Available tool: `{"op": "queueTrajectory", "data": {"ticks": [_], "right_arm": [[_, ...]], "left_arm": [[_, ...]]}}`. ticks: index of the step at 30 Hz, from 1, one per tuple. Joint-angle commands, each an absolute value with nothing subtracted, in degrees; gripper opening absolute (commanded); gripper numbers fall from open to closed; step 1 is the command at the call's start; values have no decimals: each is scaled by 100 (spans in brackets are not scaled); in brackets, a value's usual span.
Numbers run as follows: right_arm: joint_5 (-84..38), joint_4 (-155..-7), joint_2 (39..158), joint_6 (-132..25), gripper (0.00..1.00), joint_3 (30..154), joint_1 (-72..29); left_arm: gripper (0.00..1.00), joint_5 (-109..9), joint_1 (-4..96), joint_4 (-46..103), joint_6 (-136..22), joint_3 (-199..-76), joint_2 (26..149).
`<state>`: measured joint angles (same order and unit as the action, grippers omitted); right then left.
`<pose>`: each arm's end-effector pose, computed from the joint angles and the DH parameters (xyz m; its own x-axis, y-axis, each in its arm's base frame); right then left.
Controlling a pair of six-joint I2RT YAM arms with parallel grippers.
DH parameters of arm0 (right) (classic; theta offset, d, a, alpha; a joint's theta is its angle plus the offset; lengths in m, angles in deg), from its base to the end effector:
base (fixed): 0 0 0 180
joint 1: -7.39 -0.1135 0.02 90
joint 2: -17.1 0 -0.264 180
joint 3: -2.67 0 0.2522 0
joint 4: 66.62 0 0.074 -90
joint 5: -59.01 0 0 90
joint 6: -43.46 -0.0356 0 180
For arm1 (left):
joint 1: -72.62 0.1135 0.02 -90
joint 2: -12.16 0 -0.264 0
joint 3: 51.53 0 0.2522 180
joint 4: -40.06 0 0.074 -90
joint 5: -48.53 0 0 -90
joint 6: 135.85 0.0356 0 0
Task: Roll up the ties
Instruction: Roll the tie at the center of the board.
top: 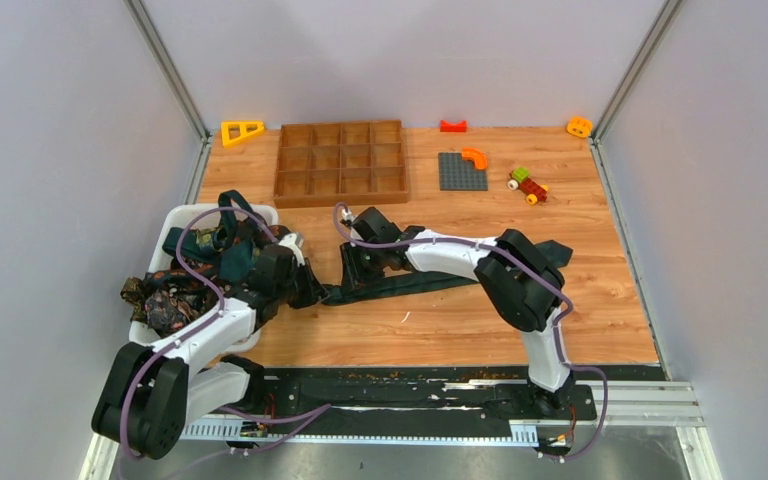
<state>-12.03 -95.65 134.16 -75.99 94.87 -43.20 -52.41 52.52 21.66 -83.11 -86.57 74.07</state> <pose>0.2656 0.3414 0.1556 -0.8657 -0.3211 -0.3841 -0.4900 0.7009 0.5183 0.1830 -0.0742 0.1550 -0.8112 -0.3361 -0.4785 -0.0355 0.8451 -0.5334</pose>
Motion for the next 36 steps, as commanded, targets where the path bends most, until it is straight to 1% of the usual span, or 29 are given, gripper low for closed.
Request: {"op": "queueTrajectory", "data": {"ticks": [1,8,16,25,36], "right_arm": [[-1330,-9696,12929,-7496,26,9673,-4421],[-1269,-9572,13106,-7572,15,9819,-4536],[-1134,-9476,13652,-7642,7,10077,-4656],[-1083,-9443,13974,-7682,5,10188,-4687],[-984,-9321,13936,-7793,4,10148,-4832]], "left_arm": [[0,-5095,5270,1686,-8110,-8921,7251],[0,-5080,5269,1428,-8037,-9100,7246],[0,-5067,5267,1254,-7983,-9220,7245],[0,-5076,5267,977,-7917,-9389,7132],[0,-5070,5267,706,-7830,-9642,7122]]}}
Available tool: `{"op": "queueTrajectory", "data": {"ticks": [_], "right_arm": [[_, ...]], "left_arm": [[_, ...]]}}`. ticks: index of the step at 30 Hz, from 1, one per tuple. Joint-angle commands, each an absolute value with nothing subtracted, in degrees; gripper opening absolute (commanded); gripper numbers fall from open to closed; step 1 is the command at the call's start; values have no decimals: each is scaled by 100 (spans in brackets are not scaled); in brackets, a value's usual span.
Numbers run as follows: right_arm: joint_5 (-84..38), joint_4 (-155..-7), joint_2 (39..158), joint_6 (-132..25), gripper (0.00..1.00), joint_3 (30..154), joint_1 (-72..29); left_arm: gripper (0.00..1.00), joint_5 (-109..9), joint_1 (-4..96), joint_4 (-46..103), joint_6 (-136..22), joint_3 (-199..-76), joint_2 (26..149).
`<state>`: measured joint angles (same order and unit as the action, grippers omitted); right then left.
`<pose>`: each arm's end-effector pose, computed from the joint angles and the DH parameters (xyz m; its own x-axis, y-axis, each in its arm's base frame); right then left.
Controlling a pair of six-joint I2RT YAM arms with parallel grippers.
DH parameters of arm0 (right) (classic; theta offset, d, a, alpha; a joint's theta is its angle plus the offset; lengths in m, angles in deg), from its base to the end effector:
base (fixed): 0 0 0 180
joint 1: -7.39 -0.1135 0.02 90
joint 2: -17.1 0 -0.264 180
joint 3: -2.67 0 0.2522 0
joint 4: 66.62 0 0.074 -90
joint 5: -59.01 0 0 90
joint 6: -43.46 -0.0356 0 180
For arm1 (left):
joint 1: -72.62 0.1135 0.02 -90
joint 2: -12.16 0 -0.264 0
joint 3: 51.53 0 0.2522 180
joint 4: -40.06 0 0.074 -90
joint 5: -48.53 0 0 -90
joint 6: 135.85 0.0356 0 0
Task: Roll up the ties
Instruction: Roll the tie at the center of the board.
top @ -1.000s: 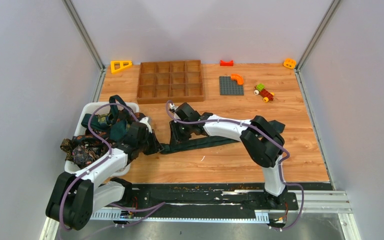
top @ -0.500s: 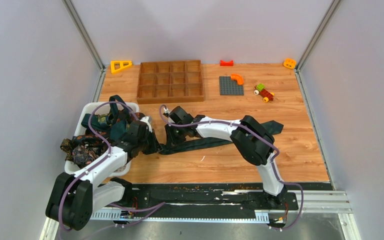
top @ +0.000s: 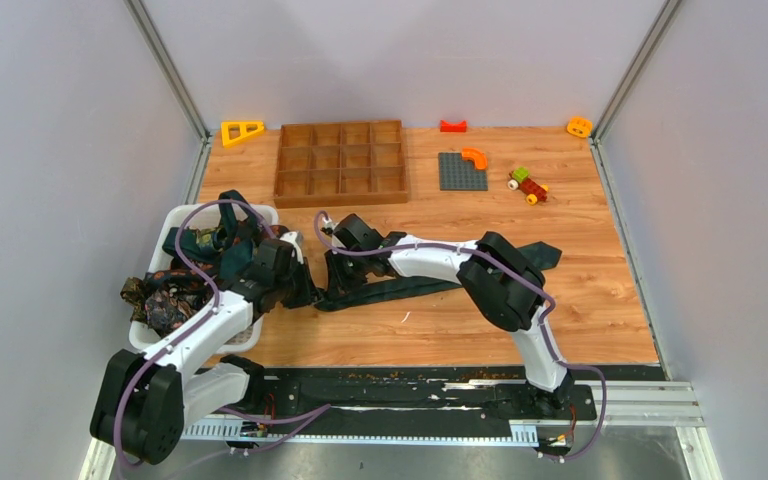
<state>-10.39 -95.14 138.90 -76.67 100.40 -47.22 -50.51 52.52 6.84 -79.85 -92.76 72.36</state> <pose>0.2531 0.3778 0.1498 -0.8430 -0.3754 -0.3851 -0.5362 0.6432 0.5467 0.1805 -0.0720 0.1744 -0.8555 -0.2750 -0.4388 -0.0585 0.8933 -0.4457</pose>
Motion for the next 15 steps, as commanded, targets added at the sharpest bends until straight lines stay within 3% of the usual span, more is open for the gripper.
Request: {"op": "queueTrajectory", "data": {"ticks": [1,15], "right_arm": [[-965,-9294,13925,-7804,4,10128,-4840],[-789,-9016,13927,-7981,3,10021,-4873]], "left_arm": [[0,-5069,5267,672,-7802,-9678,7140],[0,-4810,4907,351,-7501,-10070,7459]]}}
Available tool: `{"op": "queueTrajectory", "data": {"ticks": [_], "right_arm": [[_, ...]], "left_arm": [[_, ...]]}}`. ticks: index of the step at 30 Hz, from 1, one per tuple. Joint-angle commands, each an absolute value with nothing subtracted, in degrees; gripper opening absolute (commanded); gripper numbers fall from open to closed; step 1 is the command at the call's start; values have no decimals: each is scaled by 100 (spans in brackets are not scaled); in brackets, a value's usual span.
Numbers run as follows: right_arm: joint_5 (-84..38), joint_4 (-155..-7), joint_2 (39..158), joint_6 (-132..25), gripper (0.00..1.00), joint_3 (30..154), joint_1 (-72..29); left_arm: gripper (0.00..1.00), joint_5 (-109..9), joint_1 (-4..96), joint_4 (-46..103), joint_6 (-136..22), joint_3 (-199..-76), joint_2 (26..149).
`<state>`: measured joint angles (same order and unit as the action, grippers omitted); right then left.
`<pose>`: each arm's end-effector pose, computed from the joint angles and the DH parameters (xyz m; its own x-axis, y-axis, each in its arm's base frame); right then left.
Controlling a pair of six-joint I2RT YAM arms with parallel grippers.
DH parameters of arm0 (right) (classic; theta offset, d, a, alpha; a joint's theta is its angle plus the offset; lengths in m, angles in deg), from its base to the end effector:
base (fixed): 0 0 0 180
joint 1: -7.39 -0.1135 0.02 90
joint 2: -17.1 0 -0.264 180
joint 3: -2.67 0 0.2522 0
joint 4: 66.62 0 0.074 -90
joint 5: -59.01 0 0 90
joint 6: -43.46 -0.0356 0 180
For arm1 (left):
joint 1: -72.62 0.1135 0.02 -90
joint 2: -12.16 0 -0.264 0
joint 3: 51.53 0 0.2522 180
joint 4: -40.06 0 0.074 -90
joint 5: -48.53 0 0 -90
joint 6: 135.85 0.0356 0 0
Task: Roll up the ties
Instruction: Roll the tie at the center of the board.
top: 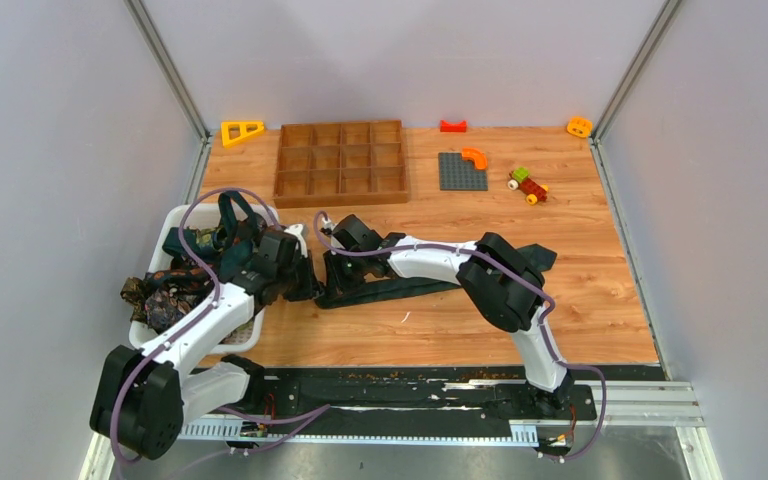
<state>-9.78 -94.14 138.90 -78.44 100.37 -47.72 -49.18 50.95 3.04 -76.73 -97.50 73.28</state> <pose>0.2502 0.3813 0.1509 -0.8527 -0.3615 -0.3772 -0.5213 0.6361 0.5689 0.1868 -0.0794 0.1924 -0.8570 -0.2068 -0.4720 0.0030 0.9140 -0.4057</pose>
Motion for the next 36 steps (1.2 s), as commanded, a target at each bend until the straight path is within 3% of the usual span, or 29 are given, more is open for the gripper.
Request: {"op": "queueTrajectory", "data": {"ticks": [1,19,36], "right_arm": [[-781,-9006,13927,-7988,4,10018,-4877],[-933,-9052,13697,-7884,3,9745,-4863],[-1561,-9426,12657,-7722,4,9083,-4679]], "left_arm": [[0,-4782,4858,346,-7498,-10098,7506],[0,-4157,4121,238,-7571,-10515,8573],[2,-4164,3979,400,-7629,-10539,9113]]}}
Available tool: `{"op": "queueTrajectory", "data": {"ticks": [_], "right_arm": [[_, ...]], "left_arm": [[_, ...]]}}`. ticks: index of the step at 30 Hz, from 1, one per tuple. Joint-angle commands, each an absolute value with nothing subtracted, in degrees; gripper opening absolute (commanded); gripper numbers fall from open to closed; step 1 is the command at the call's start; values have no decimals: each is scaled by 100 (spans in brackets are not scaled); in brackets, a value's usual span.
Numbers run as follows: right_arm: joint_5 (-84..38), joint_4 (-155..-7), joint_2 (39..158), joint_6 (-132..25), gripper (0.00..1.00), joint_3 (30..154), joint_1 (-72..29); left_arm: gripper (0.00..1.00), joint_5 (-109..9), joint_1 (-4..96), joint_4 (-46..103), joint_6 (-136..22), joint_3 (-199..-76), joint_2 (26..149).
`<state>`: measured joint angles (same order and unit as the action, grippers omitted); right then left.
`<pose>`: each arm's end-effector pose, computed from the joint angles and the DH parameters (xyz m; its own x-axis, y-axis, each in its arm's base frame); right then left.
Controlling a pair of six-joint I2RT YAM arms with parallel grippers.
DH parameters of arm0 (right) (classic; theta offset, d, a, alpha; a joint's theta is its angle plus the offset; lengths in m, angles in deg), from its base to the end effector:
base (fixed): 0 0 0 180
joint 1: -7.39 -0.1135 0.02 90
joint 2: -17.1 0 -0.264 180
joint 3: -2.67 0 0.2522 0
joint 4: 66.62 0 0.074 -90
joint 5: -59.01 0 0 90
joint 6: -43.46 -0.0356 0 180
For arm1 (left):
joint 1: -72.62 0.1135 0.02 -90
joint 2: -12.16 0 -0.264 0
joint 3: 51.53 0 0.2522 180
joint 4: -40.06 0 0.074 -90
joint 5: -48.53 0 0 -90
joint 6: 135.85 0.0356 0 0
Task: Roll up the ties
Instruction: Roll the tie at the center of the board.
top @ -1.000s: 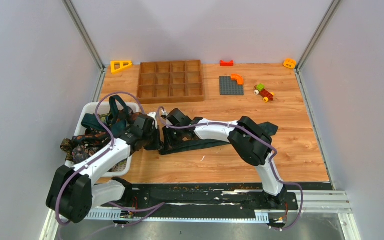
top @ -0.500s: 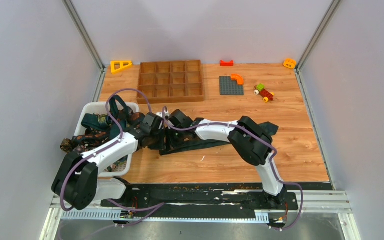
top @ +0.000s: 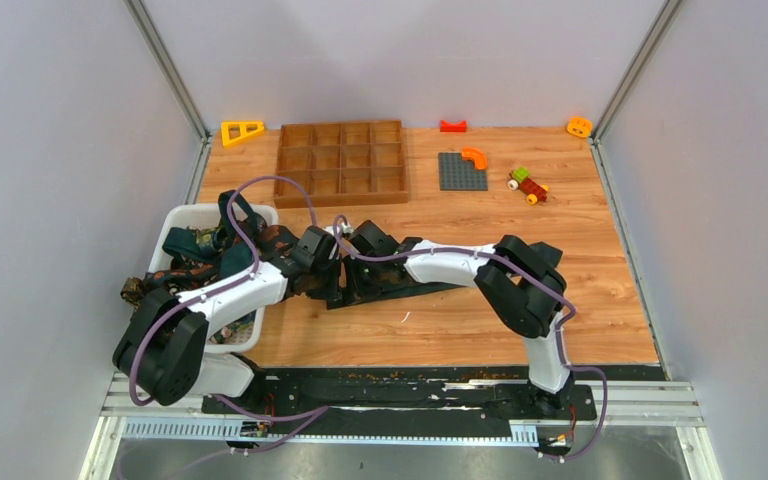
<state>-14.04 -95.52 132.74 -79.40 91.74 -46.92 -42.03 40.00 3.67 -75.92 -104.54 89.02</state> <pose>0.2372 0.3480 0.1497 -0.8776 -0.3321 -0.3458 -0.4728 0.7191 0.5093 0.2062 -0.1324 0.1735 -0.9049 -0.0157 -0.4253 0.1037 0.9611 -0.2561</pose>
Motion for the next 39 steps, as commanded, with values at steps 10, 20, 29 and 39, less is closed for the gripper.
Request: {"op": "queueTrajectory", "data": {"ticks": [10,20,29,39], "right_arm": [[-1714,-9491,12313,-7677,5,8842,-4555],[-1750,-9537,12198,-7678,5,8833,-4526],[-1780,-9559,12128,-7673,5,8794,-4499],[-1802,-9576,12090,-7671,5,8742,-4464]], "left_arm": [[30,-4163,3950,392,-7698,-10618,9101],[44,-4389,3948,377,-7825,-10748,9007],[45,-4706,3949,653,-7977,-10637,8927],[45,-4771,3955,714,-8052,-10608,8742]]}}
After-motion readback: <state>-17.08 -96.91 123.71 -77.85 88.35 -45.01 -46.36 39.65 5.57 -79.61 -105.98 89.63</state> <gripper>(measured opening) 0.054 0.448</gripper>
